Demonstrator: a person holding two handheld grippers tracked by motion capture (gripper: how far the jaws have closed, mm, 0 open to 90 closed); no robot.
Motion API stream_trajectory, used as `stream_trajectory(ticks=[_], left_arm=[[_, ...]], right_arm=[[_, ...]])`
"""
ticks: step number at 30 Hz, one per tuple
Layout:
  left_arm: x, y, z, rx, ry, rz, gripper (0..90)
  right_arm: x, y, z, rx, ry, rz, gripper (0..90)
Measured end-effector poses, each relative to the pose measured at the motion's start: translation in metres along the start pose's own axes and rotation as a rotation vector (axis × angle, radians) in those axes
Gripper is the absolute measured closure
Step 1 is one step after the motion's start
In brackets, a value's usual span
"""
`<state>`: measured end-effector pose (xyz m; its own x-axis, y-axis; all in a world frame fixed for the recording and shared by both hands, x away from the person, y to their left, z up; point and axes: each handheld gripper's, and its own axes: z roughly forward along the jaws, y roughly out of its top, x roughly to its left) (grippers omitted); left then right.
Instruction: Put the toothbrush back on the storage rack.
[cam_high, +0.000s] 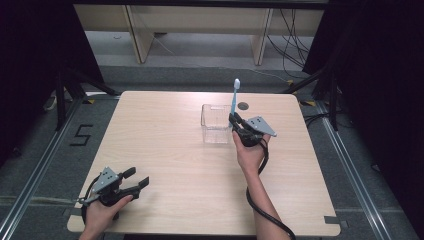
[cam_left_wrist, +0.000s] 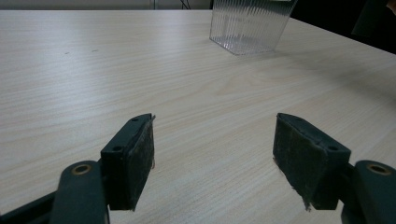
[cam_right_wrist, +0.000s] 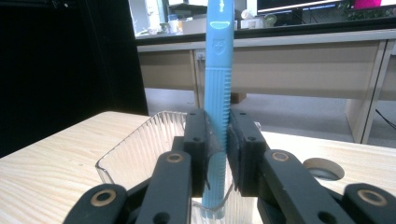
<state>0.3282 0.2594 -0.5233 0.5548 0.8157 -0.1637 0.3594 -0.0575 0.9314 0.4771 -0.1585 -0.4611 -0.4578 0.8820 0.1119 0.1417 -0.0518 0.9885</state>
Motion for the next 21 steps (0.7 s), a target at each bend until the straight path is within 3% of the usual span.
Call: stream_trajectory(ticks=[3, 10, 13, 15, 21], left_arm=[[0.0001, 0.0000, -0.0001, 0.000, 0.000, 0.000, 28.8], [-0.0001, -0.0001, -0.0004, 0.002, 0.001, -0.001, 28.8], [0.0000, -0.0001, -0.0004, 0.001, 0.000, -0.001, 28.8], [-0.0001, -0.0001, -0.0004, 0.001, 0.001, -0.001, 28.8], [0.0003, -0.0006, 0.0004, -0.012, -0.007, -0.003, 28.8]], right_arm=[[0.0016, -0.0014, -0.0006, 0.009, -0.008, 0.018, 78.9], [-0.0006, -0.0045, -0.0004, 0.005, 0.009, 0.000, 78.9], [0.0015, -0.0054, -0.0020, 0.013, -0.007, 0.021, 78.8], [-0.0007, -0.0056, -0.0015, 0.011, -0.001, -0.004, 78.8], [0.0002, -0.0078, -0.0023, 0.026, -0.004, -0.001, 78.8]])
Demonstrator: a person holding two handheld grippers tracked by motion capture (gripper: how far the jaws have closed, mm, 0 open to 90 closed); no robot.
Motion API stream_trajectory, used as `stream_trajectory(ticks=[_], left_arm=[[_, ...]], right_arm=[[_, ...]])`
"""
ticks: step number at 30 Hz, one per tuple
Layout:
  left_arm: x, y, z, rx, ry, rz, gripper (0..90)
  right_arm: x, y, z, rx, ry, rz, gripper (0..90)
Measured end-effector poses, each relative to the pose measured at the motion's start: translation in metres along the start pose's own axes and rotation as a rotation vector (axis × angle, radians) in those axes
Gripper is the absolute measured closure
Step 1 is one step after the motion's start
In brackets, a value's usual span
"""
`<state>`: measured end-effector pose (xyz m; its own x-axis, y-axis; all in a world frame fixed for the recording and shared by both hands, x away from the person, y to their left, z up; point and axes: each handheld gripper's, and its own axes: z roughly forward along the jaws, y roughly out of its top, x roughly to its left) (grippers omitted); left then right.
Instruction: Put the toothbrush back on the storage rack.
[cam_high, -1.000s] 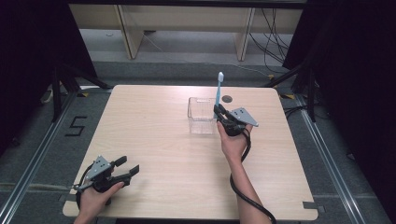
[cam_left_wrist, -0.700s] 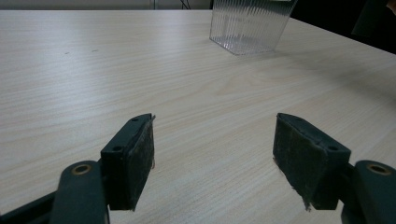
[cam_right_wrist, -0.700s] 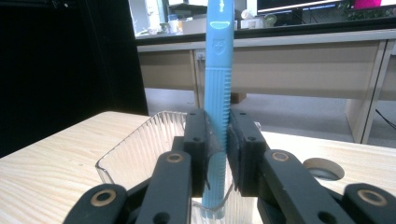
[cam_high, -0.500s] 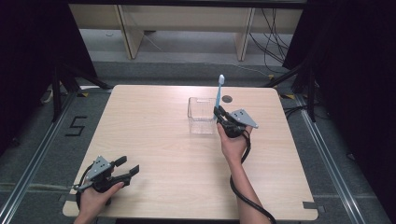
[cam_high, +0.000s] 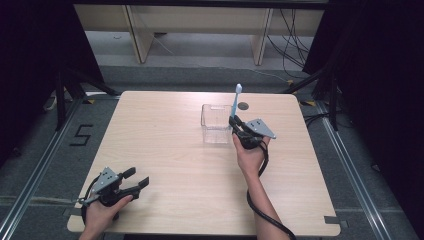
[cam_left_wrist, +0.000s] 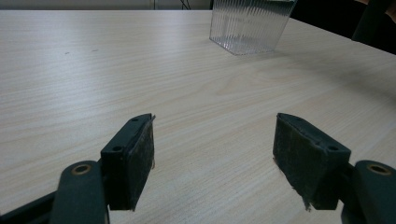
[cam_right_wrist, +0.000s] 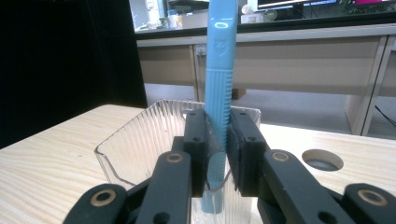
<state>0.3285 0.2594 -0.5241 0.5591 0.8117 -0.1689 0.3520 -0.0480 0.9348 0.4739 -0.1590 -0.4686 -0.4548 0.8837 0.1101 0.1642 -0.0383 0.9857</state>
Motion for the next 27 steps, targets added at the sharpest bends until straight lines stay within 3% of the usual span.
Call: stream_trajectory(ticks=[2, 3, 6, 11, 12, 14, 20, 22, 23, 27], left_arm=[[0.0000, 0.0000, 0.0000, -0.001, 0.000, -0.001, 28.7], [0.0000, 0.0000, 0.0000, -0.001, 0.000, -0.001, 28.7], [0.0000, 0.0000, 0.0000, -0.001, 0.000, -0.001, 28.7], [-0.0001, 0.0000, 0.0000, 0.000, 0.001, 0.001, 28.7], [-0.0005, 0.0004, -0.0010, 0.011, 0.009, 0.003, 28.7], [-0.0005, 0.0004, -0.0010, 0.011, 0.009, 0.002, 28.7], [-0.0001, -0.0001, -0.0001, 0.001, 0.000, -0.002, 28.8], [-0.0002, -0.0001, -0.0001, 0.001, 0.000, -0.002, 28.7], [-0.0002, -0.0001, -0.0002, 0.002, 0.000, -0.002, 28.7], [-0.0002, -0.0001, -0.0001, 0.001, 0.000, -0.002, 28.8]], right_arm=[[0.0004, -0.0009, 0.0004, -0.006, 0.000, 0.005, 78.9], [-0.0008, -0.0009, 0.0000, -0.008, -0.001, -0.025, 78.8], [0.0003, -0.0017, 0.0004, -0.006, 0.015, -0.013, 78.8], [0.0001, -0.0022, -0.0008, -0.009, -0.008, -0.034, 78.8], [0.0031, -0.0028, -0.0022, 0.006, -0.012, 0.006, 78.8], [0.0007, -0.0027, -0.0018, 0.003, -0.003, -0.028, 78.8], [0.0008, -0.0041, -0.0009, 0.004, 0.011, -0.031, 78.8], [-0.0001, -0.0043, -0.0012, 0.003, -0.014, -0.059, 78.8], [0.0014, -0.0053, -0.0007, 0.011, -0.003, -0.034, 78.7], [0.0019, -0.0061, -0.0008, 0.014, -0.007, -0.031, 78.7]])
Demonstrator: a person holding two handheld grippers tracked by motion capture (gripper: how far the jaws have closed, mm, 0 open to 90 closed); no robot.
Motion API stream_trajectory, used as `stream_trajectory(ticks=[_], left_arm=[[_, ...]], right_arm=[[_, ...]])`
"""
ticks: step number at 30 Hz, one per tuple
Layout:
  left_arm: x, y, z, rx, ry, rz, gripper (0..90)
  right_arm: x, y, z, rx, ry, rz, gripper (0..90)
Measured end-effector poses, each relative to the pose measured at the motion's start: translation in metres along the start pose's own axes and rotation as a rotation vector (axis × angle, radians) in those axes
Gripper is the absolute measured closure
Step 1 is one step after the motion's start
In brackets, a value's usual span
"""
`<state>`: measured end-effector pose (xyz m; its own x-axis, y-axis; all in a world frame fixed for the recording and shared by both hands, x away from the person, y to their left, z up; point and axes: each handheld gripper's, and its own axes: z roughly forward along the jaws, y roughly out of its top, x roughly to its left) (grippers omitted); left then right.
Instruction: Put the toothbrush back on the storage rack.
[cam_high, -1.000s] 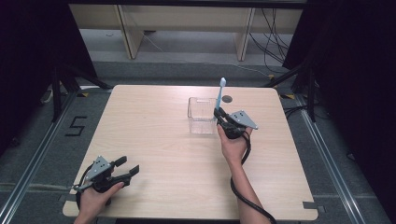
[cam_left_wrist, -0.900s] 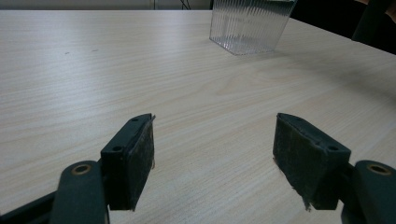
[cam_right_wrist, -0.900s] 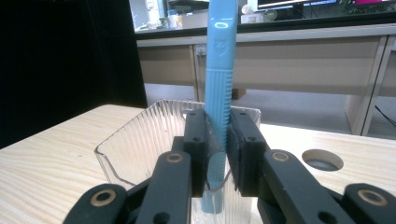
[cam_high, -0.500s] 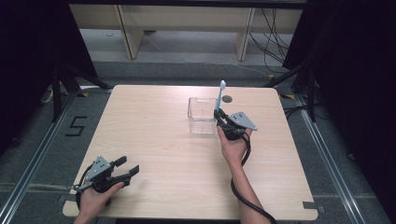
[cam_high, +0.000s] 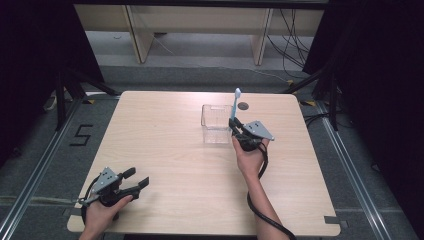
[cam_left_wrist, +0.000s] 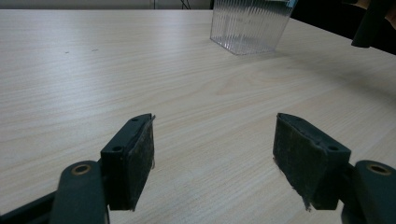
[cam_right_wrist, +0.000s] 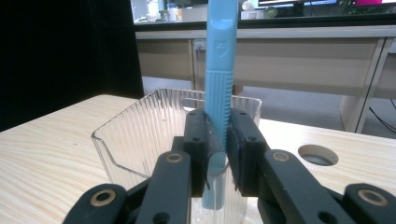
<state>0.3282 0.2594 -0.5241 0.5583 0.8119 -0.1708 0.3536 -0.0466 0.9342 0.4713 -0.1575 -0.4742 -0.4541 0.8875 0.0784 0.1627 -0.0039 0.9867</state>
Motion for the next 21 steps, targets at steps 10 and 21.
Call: stream_trajectory(ticks=[10, 21], left_arm=[[-0.0004, 0.0005, -0.0008, 0.013, 0.008, 0.002, 28.8], [-0.0003, 0.0005, -0.0008, 0.014, 0.008, 0.002, 28.7]], right_arm=[[-0.0002, -0.0024, 0.0006, -0.006, 0.005, -0.005, 78.6], [-0.0019, -0.0056, -0.0009, 0.012, 0.003, -0.036, 77.6]])
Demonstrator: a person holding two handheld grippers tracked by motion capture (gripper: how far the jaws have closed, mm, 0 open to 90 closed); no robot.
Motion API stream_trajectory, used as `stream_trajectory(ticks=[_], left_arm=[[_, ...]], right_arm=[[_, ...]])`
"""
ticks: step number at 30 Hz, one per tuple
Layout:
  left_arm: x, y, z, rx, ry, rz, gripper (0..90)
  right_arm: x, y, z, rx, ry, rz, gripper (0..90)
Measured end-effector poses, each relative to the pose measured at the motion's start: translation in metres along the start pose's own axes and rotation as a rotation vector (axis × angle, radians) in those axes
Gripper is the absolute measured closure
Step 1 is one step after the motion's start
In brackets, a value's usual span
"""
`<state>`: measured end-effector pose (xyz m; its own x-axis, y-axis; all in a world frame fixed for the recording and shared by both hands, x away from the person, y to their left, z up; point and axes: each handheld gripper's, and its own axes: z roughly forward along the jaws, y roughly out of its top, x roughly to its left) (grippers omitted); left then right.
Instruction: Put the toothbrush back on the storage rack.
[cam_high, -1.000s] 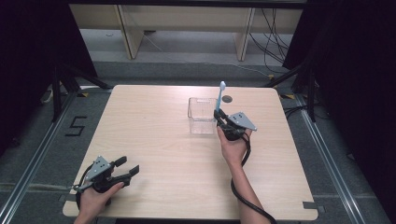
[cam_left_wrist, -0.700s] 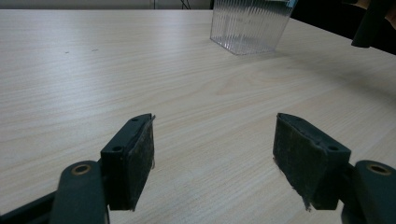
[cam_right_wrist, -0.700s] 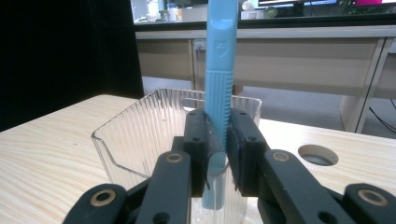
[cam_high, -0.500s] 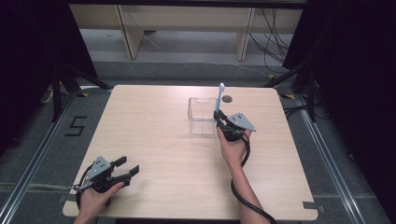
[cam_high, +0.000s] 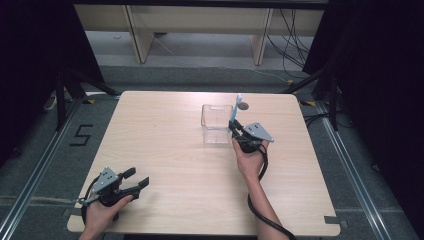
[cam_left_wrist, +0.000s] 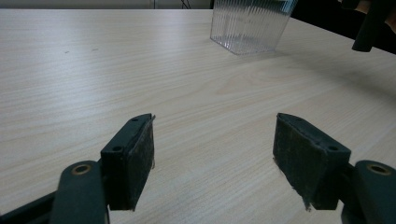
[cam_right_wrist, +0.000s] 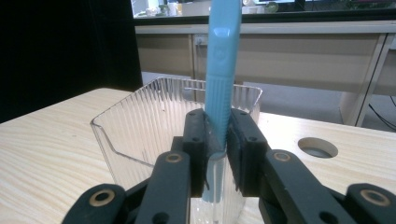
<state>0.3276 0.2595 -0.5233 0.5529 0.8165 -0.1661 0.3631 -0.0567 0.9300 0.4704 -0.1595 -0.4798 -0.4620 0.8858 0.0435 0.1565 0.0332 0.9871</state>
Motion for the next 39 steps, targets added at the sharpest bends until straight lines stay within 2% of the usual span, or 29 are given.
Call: stream_trajectory(ticks=[3, 8, 10, 11, 13, 16, 17, 20, 23, 24, 30, 31, 35, 39], left_arm=[[0.000, 0.000, 0.000, 0.003, 0.000, 0.001, 28.8], [0.000, 0.000, 0.000, 0.003, 0.000, 0.002, 28.8], [0.000, 0.000, 0.001, -0.009, -0.009, 0.000, 28.8], [0.000, 0.000, 0.001, -0.007, -0.008, 0.001, 28.8], [0.000, 0.000, 0.001, -0.008, -0.008, 0.001, 28.8], [0.000, 0.000, 0.001, -0.003, -0.004, 0.001, 28.8], [-0.001, 0.000, 0.000, 0.005, 0.001, 0.004, 28.8], [-0.001, 0.000, 0.000, 0.002, 0.000, 0.002, 28.8], [-0.001, 0.000, 0.000, 0.001, -0.001, 0.002, 28.8], [0.000, 0.000, 0.001, -0.008, -0.008, 0.000, 28.8], [-0.001, 0.000, 0.000, 0.001, 0.001, 0.001, 28.8], [-0.001, 0.000, 0.000, 0.002, 0.000, 0.002, 28.8], [-0.001, 0.000, 0.001, -0.005, -0.005, 0.004, 28.9], [-0.002, 0.000, 0.001, -0.006, -0.001, 0.012, 29.0]], right_arm=[[0.000, -0.001, 0.000, -0.013, 0.002, 0.018, 75.2], [-0.001, -0.001, -0.001, 0.002, -0.010, 0.018, 69.3], [-0.001, -0.001, -0.002, -0.003, -0.012, 0.027, 66.2], [-0.001, 0.000, -0.003, 0.012, -0.010, 0.031, 62.5], [-0.001, 0.000, -0.003, 0.008, -0.014, 0.042, 61.4], [-0.002, 0.000, -0.003, 0.012, -0.027, 0.027, 56.7], [-0.002, 0.000, -0.003, 0.008, -0.014, 0.020, 55.0], [-0.001, 0.001, -0.005, 0.033, -0.007, 0.040, 52.7], [-0.002, 0.003, -0.006, 0.033, -0.001, 0.015, 50.4], [-0.002, 0.004, -0.007, 0.045, -0.004, 0.028, 49.7], [-0.004, 0.008, -0.012, 0.067, 0.003, 0.016, 47.0], [-0.006, 0.009, -0.013, 0.067, -0.001, -0.008, 46.4], [-0.007, 0.011, -0.019, 0.088, 0.006, 0.003, 45.4], [-0.009, 0.012, -0.021, 0.095, 0.020, -0.007, 44.5]])
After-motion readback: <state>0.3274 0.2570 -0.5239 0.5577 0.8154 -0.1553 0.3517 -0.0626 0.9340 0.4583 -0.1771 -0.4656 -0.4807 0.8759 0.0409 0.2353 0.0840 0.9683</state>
